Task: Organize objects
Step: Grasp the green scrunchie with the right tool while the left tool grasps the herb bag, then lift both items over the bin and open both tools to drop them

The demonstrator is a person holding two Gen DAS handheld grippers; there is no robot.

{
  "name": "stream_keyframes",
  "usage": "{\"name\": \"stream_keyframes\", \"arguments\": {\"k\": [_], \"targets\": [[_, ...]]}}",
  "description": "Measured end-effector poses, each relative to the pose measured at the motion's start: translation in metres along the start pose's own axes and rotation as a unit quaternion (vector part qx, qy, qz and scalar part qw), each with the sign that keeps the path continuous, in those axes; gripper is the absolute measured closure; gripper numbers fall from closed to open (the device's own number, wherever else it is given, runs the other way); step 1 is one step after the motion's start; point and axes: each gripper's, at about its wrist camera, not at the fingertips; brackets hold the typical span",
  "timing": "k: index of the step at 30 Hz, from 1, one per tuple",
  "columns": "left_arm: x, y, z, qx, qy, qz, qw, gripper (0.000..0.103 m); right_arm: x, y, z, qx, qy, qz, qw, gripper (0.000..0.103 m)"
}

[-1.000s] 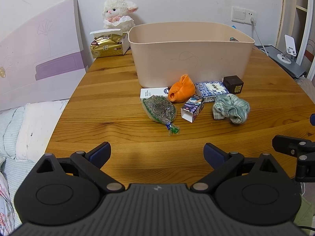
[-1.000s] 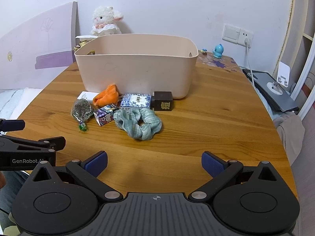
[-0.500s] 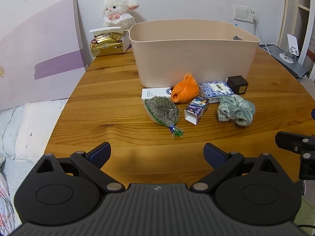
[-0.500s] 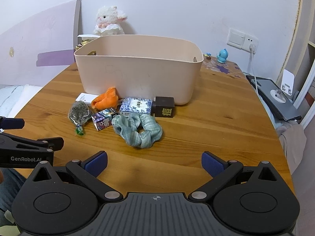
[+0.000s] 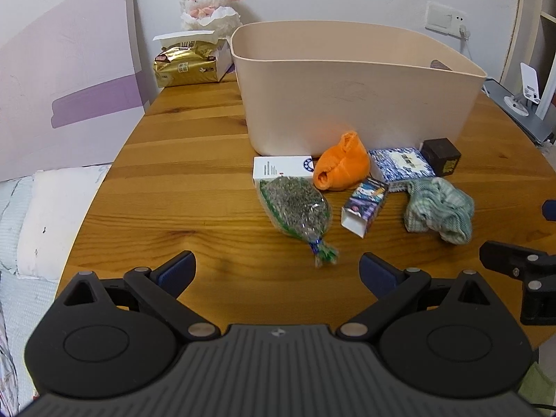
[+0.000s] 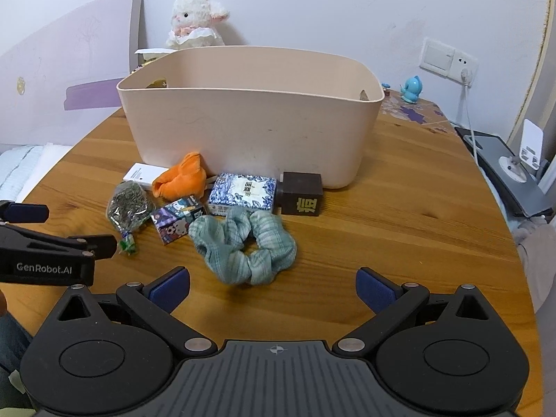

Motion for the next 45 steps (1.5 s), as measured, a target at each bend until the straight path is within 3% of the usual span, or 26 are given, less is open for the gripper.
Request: {"name": "stream_keyframes", "arguments": {"k": [9,18,23,25,30,34,45], "targets": [[0.019,0.028,0.007,-0.001,-0.015,0.010,0.9998,0.003,0.013,0.029,-0.002,0.012,-0.005,0.019,1.000,0.000],[0.027,0.059,0.016,-0.026,-0.035,0.036,0.9984,0.022,0.022,0.059,-0.001,0.035,0.001,0.033,0.999,0.000],[0.030,0.062,0.014,-0.028,-0.016,0.022,0.9992,0.030,0.025,0.067,-0.002,0.050,0.009,0.037,0.998,0.022],[0.030,0.062,0.014,-0.030,-0.011,0.017,0.9994,0.041,0.024,0.068,-0.003,0.052,0.013,0.042,0.998,0.028],[0.031,0.062,0.012,-0.035,-0.001,0.010,0.9993,0.055,0.020,0.068,-0.002,0.052,0.011,0.039,0.998,0.053],[0.030,0.061,0.010,-0.039,0.004,0.004,0.9992,0.060,0.017,0.064,-0.003,0.054,0.014,0.034,0.998,0.084],[0.022,0.042,0.013,-0.050,-0.001,-0.011,0.9987,0.063,0.018,0.034,-0.012,0.045,0.029,0.008,0.999,0.087]]}}
Point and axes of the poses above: each gripper's, at about its wrist camera, not at the fingertips, and y roughly the way its jaws point, z to its left, x to its top, and after that the axes turned 2 degrees about z, right-handed
